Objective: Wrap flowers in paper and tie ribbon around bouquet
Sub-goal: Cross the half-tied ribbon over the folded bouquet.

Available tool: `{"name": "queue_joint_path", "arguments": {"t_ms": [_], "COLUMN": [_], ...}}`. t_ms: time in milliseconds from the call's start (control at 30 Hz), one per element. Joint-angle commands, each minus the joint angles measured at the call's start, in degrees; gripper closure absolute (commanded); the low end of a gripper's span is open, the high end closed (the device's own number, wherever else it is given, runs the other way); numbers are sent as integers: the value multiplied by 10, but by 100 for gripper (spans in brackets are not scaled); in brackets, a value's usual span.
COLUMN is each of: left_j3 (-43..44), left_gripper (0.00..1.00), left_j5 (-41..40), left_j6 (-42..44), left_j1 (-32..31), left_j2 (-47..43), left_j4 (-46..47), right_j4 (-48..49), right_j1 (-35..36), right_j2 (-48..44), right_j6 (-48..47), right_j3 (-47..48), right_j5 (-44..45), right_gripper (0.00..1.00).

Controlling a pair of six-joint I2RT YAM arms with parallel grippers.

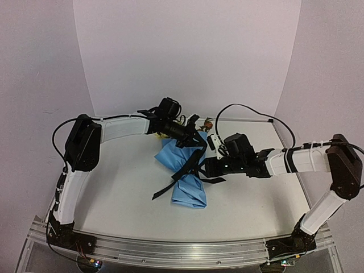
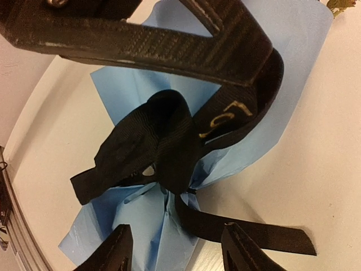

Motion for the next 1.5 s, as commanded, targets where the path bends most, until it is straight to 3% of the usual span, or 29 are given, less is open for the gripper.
{"name": "queue_joint_path", "arguments": {"t_ms": [0, 233, 467, 667, 1000, 1300, 1467], "left_j3": [-46, -140, -191, -183, -181, -178, -182], "left_gripper": [100, 100, 100, 100, 100, 100, 100], "left_j5": [20, -16, -74, -113, -161, -114, -108], "left_j6": [-145, -310, -400, -394, -380, -359, -350], "left_j1": [10, 12, 12, 8, -8, -8, -6], "left_j2": [-7, -35, -61, -73, -84, -81, -83], "left_j4": [129, 297, 357, 306, 243, 248, 254], "right_j4": [-14, -33, -70, -129, -137, -63, -7], "right_j1": [-6, -27, -27, -43, -52, -52, -52], "right_j2": [-10, -14, -20, -23, -9, 76, 95], "right_j6": [-22, -11, -22, -36, -40, 11, 53], "right_j3": [20, 44, 65, 93, 124, 185, 163], "right_j5": [28, -15, -28, -25, -51, -164, -172], "right_gripper": [43, 43, 42, 41, 41, 49, 49]}}
